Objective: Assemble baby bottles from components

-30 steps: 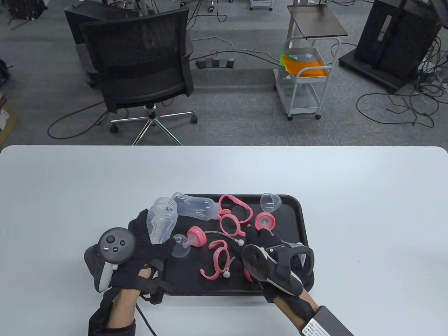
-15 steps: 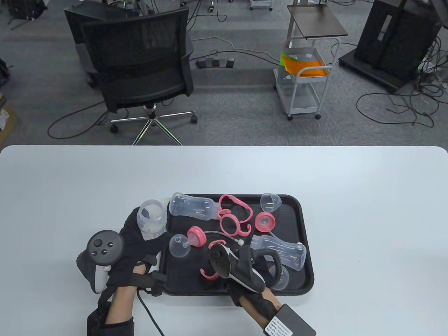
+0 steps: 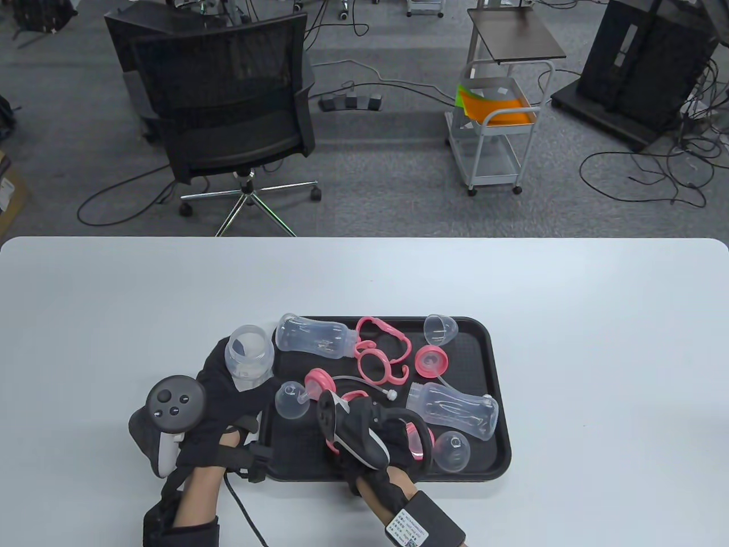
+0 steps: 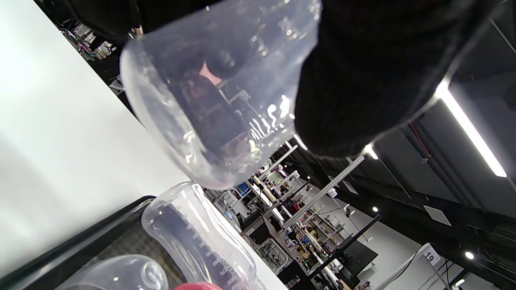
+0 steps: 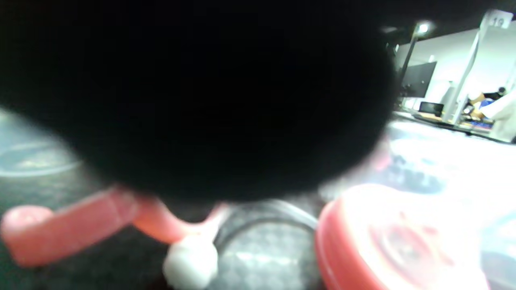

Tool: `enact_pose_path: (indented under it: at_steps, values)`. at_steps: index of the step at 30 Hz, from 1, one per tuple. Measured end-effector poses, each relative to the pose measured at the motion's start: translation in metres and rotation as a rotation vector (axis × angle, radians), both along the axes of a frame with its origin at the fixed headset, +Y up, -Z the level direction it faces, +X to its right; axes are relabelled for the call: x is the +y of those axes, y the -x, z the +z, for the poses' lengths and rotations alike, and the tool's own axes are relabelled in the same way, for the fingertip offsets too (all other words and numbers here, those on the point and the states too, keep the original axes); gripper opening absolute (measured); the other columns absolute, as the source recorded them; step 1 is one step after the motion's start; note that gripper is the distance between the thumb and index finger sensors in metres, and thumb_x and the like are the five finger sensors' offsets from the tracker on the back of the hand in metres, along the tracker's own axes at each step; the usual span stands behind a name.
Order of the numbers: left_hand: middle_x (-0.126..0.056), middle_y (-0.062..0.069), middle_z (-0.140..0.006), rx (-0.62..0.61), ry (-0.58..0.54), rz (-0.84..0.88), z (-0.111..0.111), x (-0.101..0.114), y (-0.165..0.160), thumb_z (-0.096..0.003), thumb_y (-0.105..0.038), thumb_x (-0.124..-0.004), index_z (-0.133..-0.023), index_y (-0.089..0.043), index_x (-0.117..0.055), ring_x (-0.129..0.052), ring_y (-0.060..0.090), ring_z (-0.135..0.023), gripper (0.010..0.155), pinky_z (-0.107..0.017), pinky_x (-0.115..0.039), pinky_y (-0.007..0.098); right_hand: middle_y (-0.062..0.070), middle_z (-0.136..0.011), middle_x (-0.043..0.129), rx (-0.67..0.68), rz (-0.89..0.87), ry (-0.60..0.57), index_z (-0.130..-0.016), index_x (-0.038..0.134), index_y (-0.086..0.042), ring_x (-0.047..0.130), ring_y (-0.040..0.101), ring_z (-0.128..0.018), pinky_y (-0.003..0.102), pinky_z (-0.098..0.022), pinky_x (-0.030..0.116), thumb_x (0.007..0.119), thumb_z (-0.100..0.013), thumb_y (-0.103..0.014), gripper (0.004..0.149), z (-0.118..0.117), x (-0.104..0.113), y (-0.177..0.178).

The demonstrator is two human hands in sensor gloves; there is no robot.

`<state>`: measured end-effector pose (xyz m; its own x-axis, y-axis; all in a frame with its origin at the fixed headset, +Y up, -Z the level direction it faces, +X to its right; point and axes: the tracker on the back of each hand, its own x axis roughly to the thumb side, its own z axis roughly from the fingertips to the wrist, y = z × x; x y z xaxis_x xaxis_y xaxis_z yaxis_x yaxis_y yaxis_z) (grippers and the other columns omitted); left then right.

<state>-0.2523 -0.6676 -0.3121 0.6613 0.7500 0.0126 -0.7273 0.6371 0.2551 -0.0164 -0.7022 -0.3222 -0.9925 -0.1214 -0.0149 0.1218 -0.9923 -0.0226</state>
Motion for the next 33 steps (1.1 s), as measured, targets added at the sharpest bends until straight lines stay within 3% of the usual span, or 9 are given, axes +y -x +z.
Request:
enact_pose_path:
  at_steps: [7, 15, 33]
  values:
    - [-0.067, 0.004, -0.108, -0.004, 0.006, -0.017, -0.001, -0.001, -0.003, -0.0332, -0.053, -0.111, -0.109, -0.023, -0.050, -0.079, 0.038, -0.100, 0.102, -0.078, -0.057, 0.067, 0.005, -0.026, 0.110, -0.027, -0.055, 0.037, -0.057, 0.105, -0.006, 0.106, 0.005, 0.008, 0.015, 0.019, 0.092, 0.093, -0.034, -0.055, 0.056, -0.008, -0.011, -0.006]
    - [-0.067, 0.004, -0.108, -0.011, 0.012, -0.025, -0.001, -0.002, -0.005, -0.0334, -0.053, -0.111, -0.109, -0.023, -0.050, -0.079, 0.038, -0.101, 0.102, -0.078, -0.057, 0.067, 0.005, -0.026, 0.110, -0.017, -0.107, 0.035, -0.056, 0.105, -0.005, 0.106, 0.005, 0.008, 0.015, 0.019, 0.092, 0.094, -0.036, -0.050, 0.050, -0.008, -0.005, -0.014]
    - [-0.067, 0.004, -0.108, -0.012, -0.033, -0.016, 0.002, 0.002, -0.005, -0.0332, -0.054, -0.111, -0.110, -0.024, -0.051, -0.079, 0.039, -0.100, 0.102, -0.078, -0.056, 0.068, 0.005, -0.029, 0.109, 0.077, -0.229, -0.083, -0.057, 0.105, -0.007, 0.107, 0.006, 0.005, 0.016, 0.016, 0.093, 0.095, -0.035, -0.049, 0.048, 0.025, 0.060, -0.042]
